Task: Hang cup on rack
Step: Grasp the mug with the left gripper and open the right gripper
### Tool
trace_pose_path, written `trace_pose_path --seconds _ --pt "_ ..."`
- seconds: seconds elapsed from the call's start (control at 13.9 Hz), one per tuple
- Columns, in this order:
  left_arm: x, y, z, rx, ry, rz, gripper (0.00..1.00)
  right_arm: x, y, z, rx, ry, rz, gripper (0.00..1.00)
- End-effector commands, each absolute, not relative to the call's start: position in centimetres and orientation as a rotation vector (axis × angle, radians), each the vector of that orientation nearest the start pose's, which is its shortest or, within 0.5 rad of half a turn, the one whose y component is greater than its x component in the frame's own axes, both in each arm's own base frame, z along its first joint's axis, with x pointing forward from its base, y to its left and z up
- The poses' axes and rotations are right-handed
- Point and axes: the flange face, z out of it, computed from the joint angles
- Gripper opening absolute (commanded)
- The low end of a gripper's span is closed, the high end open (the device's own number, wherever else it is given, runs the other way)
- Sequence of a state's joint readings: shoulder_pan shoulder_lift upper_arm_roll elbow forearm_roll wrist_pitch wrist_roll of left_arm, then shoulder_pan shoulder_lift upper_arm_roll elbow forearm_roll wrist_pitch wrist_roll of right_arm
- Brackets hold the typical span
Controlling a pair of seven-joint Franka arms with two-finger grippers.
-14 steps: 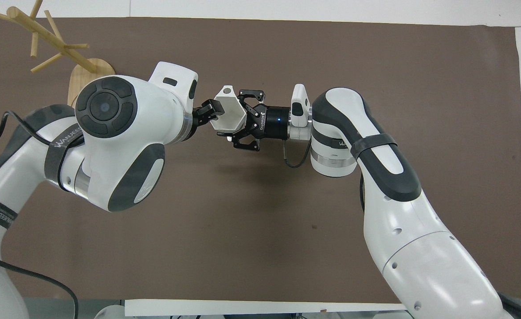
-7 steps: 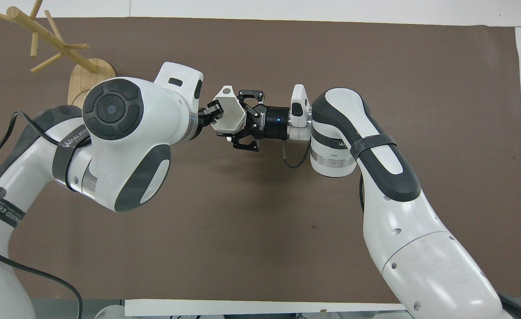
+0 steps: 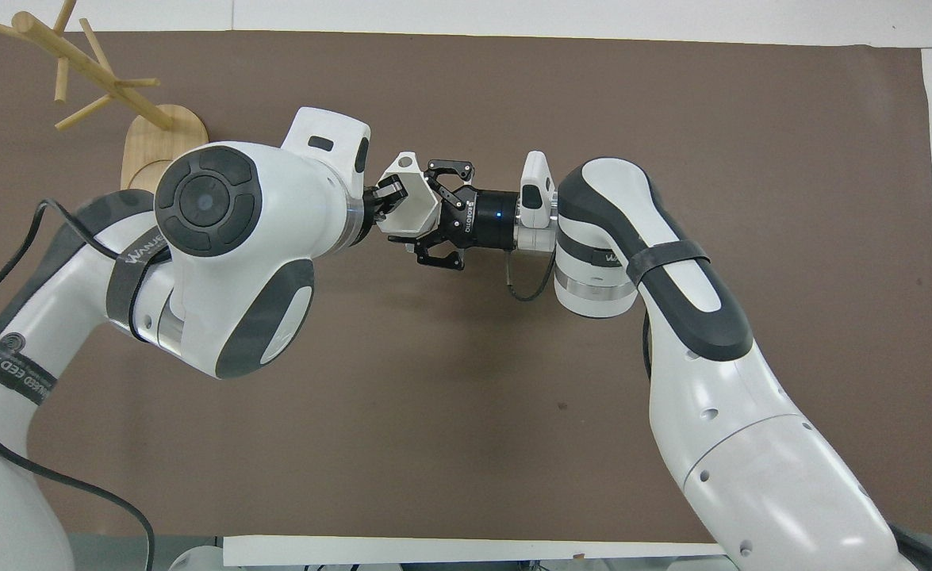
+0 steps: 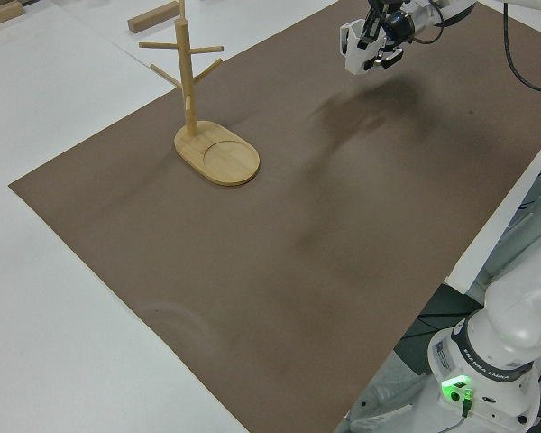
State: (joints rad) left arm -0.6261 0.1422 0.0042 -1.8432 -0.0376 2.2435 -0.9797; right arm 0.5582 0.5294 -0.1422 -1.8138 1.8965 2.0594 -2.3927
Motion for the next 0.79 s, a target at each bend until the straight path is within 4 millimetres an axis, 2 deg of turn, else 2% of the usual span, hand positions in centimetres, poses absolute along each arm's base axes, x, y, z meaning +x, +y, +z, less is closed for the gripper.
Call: trace_pose_path --seconds 0.0,0.07,0.14,0.29,0.58,0.72 --pt "51.0 -36.9 48.1 -3.303 -0.638 -0.277 0.0 58.8 31.8 28.5 -1.43 -1.258 -1.268 0.6" --pt "51.1 -37.0 48.5 -3.305 -0.659 -0.285 0.0 58.8 31.7 28.5 -1.432 -1.255 -1.268 0.89" --pt "51.3 -37.0 48.7 -3.306 -0.675 -0.291 0.0 59.0 31.4 28.5 -1.436 -1.251 -1.27 1.0" --pt "51.7 -37.2 48.6 -3.305 -0.68 -0.292 0.0 59.4 30.7 28.5 -1.449 -1.239 -1.274 1.0" --pt "51.9 -36.9 48.4 -3.291 -0.739 -0.292 0.0 61.9 25.8 29.5 -1.442 -1.213 -1.324 1.0" --pt "52.8 -36.0 48.0 -3.313 -0.785 -0.376 0.0 62.8 22.9 29.6 -1.424 -1.244 -1.315 1.0"
